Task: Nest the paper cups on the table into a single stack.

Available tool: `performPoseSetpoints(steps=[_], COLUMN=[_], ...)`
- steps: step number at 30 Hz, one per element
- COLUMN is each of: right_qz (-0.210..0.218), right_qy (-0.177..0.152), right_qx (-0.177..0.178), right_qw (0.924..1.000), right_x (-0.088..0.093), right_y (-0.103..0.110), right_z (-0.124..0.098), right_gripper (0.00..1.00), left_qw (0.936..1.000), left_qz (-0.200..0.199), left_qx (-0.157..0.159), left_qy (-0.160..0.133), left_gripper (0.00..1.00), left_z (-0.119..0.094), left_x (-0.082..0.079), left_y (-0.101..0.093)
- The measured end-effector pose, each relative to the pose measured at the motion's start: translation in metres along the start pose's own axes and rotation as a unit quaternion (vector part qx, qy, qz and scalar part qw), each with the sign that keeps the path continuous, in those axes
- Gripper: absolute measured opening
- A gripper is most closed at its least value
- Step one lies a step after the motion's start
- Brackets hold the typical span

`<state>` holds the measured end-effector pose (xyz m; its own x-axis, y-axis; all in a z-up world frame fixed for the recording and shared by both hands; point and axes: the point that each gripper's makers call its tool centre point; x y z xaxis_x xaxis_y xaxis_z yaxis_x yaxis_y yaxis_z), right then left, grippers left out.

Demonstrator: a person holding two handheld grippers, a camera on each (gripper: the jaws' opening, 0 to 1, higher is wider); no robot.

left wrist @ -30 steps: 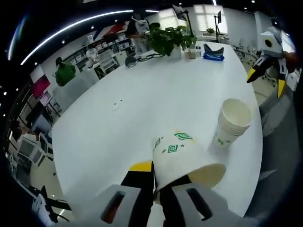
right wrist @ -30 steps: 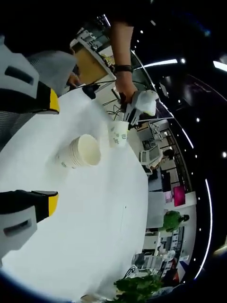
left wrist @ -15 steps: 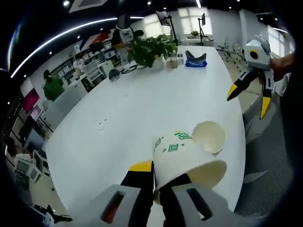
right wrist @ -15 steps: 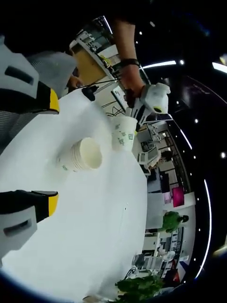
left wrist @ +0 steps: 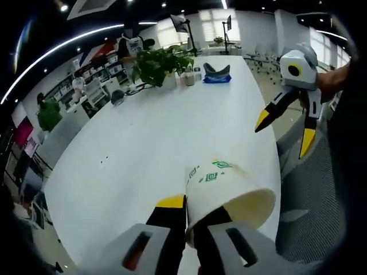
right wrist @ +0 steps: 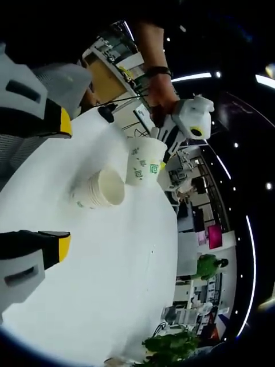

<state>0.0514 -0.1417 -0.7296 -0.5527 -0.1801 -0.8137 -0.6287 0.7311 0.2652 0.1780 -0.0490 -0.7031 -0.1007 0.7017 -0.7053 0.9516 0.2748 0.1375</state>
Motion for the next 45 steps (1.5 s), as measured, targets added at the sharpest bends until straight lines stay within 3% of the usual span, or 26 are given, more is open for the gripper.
performPoseSetpoints(steps=[16,45], right_qz=[0.005,0.006], right_qy=[0.0,0.006], right_qx=[0.0,-0.004], right_qw=[1.0,1.0], right_x=[0.004,0.006], right_y=[0.0,0.001], right_z=[0.001,0.003], right_gripper=[0.66,0.66], left_qw=[0.9994,0.9995], left_qz=[0.014,0.017], left_qx=[0.02,0.019], left_qy=[0.023,0.02], left_gripper=[0.0,0.06], left_z=[0.016,0.024], left_x=[0.001,-0.005], left_y=[-0.019,-0.021])
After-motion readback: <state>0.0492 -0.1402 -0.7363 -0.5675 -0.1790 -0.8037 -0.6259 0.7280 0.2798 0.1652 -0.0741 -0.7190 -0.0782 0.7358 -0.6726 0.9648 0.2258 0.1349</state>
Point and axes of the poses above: the point that each gripper's makers call its tool centre point, and the gripper's own axes: z roughly forward along the fingers, y roughly to its left, x roughly out of its underside, and after that the axes turned 2 degrees about x, right-handed
